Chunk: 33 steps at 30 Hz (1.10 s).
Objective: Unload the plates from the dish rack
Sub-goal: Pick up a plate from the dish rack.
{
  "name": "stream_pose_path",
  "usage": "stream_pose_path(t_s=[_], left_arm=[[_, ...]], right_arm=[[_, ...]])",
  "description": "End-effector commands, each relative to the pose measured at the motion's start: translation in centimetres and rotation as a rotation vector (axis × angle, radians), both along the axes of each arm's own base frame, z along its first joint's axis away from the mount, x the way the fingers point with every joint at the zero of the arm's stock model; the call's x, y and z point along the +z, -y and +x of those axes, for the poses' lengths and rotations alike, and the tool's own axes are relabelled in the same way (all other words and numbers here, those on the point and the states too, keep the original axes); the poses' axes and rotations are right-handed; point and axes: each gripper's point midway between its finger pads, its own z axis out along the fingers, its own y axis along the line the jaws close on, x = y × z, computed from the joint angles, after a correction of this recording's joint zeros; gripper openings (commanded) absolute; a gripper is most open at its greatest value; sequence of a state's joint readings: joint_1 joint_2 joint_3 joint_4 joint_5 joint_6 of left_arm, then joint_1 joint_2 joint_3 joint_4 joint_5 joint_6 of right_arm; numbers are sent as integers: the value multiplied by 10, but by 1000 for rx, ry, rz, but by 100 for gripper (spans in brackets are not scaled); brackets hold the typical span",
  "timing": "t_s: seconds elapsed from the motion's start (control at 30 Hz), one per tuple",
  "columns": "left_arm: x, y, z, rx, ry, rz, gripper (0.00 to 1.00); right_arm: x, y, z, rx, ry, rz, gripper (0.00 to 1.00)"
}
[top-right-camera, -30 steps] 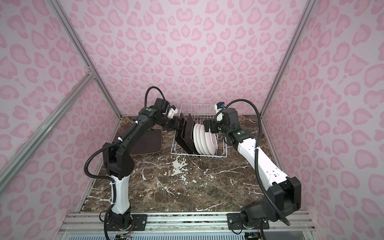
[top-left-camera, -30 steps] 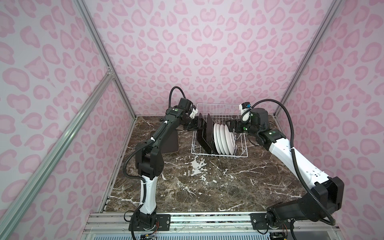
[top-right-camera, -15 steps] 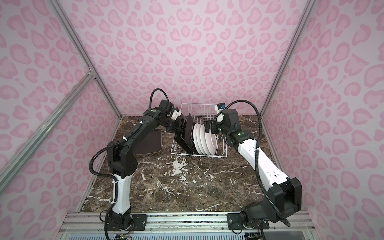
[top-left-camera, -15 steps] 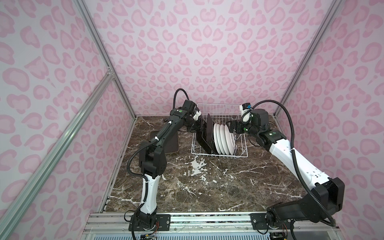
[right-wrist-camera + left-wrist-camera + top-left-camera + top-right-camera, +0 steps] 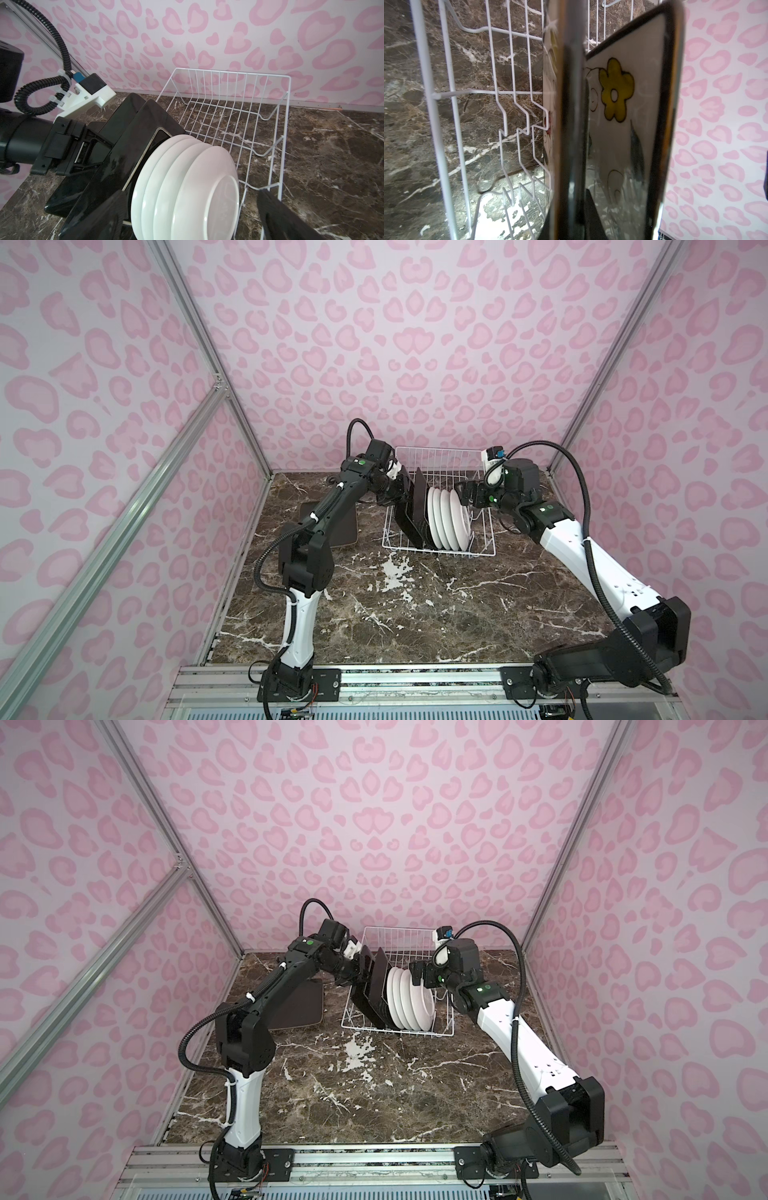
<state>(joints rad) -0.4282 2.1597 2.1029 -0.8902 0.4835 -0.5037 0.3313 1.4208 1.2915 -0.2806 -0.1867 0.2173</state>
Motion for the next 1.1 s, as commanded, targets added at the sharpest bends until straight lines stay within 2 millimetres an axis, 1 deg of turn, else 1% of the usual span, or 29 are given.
stream_pose_path(t_s=[0.0, 0.1, 0.2, 0.6, 0.83, 1.0, 1.07], left_arm=[[-19, -12, 4, -13, 37, 116, 4], [-18, -13, 4, -3, 36, 111, 4], [-10, -12, 5, 1, 50, 96, 4], [54, -3, 5, 5, 152, -38, 3], [74, -1, 5, -17, 213, -67, 4], [84, -4, 2, -28, 239, -70, 4], [91, -7, 2, -30, 265, -67, 4]], right_arm=[[3, 2, 1, -7, 17, 5, 99], [4, 2, 1, -8, 20, 8, 100], [2, 3, 1, -11, 18, 6, 100], [6, 5, 2, -14, 30, 15, 99], [7, 5, 1, -14, 30, 18, 99], [6, 5, 0, -17, 32, 23, 99], [7, 6, 0, -18, 33, 24, 100]])
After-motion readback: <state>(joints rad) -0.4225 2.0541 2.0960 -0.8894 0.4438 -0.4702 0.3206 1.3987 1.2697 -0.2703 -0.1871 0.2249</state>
